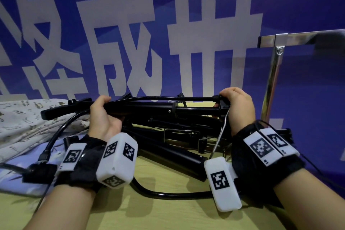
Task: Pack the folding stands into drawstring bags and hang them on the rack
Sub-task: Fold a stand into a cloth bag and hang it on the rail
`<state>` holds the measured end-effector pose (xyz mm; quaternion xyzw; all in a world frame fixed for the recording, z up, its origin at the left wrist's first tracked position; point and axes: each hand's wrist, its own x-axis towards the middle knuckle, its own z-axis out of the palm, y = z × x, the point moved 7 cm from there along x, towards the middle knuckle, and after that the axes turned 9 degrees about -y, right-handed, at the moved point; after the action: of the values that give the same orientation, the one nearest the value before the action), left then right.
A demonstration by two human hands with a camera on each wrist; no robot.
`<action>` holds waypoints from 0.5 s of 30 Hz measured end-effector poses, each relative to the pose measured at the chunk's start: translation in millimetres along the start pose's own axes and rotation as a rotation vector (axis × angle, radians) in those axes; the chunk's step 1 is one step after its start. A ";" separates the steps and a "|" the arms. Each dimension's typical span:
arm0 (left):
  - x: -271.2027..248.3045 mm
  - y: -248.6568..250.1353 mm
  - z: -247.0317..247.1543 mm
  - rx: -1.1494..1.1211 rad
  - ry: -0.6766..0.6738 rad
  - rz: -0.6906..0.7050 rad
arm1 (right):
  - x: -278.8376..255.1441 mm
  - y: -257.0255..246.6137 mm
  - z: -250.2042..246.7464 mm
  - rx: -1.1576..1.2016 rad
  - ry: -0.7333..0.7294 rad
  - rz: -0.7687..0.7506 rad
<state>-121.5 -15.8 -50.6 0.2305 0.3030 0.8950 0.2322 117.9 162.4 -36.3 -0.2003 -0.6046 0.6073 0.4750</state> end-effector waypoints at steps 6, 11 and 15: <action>-2.5 -14.5 7.4 0.011 -0.056 -0.058 | 3.2 2.8 0.1 -0.122 0.006 0.002; -1.9 -26.2 10.3 -0.004 -0.075 -0.111 | 8.8 11.6 5.4 -0.071 -0.077 0.052; -6.7 -33.7 18.0 0.006 -0.117 -0.141 | 9.6 11.6 7.7 -0.099 -0.111 0.048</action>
<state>-97.0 12.2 -61.6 0.2611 0.3072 0.8606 0.3111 103.2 168.2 -42.4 -0.2041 -0.6544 0.5979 0.4154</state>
